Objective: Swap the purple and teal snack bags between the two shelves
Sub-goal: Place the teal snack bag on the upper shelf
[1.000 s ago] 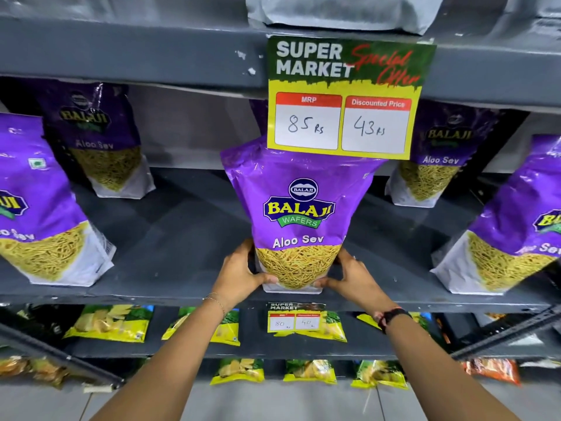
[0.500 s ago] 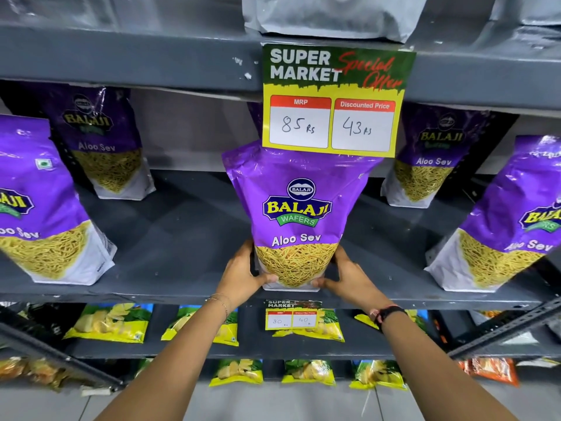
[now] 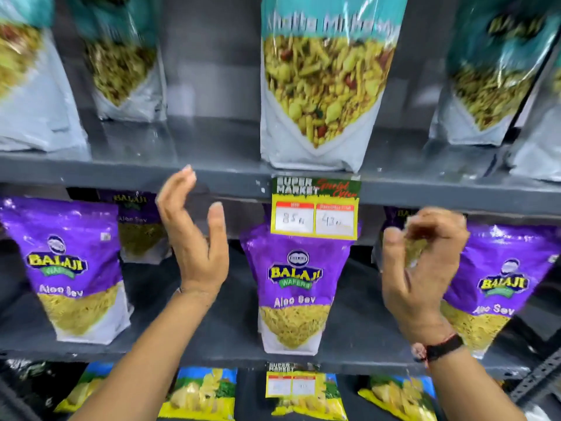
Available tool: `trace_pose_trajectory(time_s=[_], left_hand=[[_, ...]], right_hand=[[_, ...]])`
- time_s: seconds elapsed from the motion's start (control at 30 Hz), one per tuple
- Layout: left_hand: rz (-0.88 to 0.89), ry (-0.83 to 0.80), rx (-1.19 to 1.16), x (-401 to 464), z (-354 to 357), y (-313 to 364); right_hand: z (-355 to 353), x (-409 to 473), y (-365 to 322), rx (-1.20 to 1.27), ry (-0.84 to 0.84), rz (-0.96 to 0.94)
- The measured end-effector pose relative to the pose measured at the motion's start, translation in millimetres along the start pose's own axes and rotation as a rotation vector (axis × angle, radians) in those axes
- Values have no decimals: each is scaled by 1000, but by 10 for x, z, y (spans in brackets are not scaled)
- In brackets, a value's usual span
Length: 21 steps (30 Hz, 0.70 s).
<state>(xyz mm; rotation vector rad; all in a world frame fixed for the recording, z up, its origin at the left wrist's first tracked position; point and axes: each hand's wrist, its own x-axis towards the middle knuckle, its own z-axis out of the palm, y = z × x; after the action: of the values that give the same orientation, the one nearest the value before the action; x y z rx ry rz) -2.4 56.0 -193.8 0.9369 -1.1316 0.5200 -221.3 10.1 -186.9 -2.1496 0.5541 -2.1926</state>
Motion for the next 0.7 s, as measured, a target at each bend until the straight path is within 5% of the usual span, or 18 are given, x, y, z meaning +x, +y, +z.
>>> trace_pose_trajectory(time_s=[0.13,0.27,0.4,0.7], left_hand=[[-96,-171,15,753,256,310],[-554,-601,-41,1121,459,253],[-636,-931,-164,1174,510,158],[-649,-942,-189,1146,526,127]], right_hand=[[144,810,-15,-24,-84,154],[287,1229,199,110,-545,534],[287,1266,372,326,-783,679],[291,1233,420,340,-761,692]])
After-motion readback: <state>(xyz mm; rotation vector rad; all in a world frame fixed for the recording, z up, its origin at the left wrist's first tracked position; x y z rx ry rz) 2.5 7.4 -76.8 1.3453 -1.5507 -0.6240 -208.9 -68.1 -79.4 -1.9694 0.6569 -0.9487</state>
